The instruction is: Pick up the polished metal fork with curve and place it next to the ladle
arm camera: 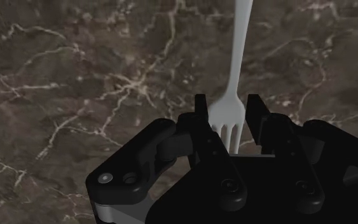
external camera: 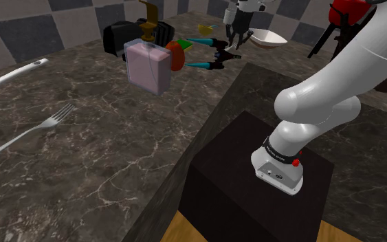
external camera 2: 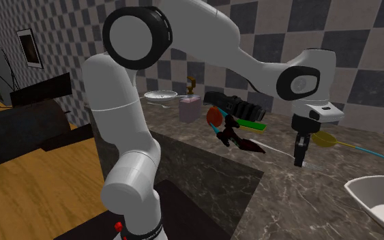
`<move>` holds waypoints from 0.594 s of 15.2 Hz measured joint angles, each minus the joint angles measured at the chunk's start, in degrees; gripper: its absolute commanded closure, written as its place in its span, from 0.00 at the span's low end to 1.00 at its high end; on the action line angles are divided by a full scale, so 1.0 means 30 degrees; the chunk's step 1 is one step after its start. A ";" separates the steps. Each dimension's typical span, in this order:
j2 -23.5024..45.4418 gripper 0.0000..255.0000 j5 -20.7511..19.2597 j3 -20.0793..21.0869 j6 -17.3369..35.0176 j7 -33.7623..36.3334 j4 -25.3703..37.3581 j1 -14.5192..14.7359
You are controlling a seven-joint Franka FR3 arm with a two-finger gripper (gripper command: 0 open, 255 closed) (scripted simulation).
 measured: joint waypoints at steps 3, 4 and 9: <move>0.0005 0.00 -0.0001 0.0001 0.0016 0.0002 -0.0010 0.0000; 0.0006 0.00 -0.0002 0.0002 0.0017 0.0003 -0.0011 0.0001; 0.0007 0.00 -0.0003 0.0002 0.0018 0.0003 -0.0012 0.0001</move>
